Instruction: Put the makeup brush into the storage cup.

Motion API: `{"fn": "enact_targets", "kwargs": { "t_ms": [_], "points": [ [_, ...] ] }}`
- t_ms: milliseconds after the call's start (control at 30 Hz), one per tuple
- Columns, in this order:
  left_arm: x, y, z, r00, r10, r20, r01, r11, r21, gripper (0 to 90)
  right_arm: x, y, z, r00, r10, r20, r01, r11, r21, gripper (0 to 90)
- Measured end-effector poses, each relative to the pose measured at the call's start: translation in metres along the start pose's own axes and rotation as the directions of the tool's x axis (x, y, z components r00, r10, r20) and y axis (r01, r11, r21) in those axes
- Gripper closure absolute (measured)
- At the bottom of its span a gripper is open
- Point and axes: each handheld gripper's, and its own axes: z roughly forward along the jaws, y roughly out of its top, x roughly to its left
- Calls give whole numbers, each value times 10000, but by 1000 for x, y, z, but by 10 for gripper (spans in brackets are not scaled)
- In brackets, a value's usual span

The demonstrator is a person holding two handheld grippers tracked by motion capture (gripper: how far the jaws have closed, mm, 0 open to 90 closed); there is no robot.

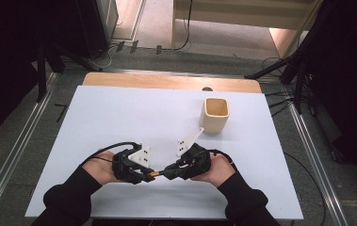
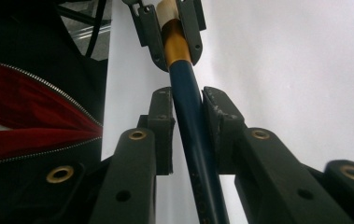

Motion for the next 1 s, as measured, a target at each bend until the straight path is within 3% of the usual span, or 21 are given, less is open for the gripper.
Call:
{"fn": "enact_targets", "kwargs": {
  "t_ms": [400,500,1000],
  "points": [
    [-2,0,1,9995,247,202,-248,9997,74,767,1,1,2,9988,66,-494,-62,9999,91,780],
    [-2,1,0,9994,266,243,-265,9996,-5,767,1,2,4,9984,119,-545,-110,9998,174,745],
    [-2,0,-2,9991,296,318,-291,9994,-174,764,3,5,8,9982,-157,-583,160,9999,51,795]
  ]
}}
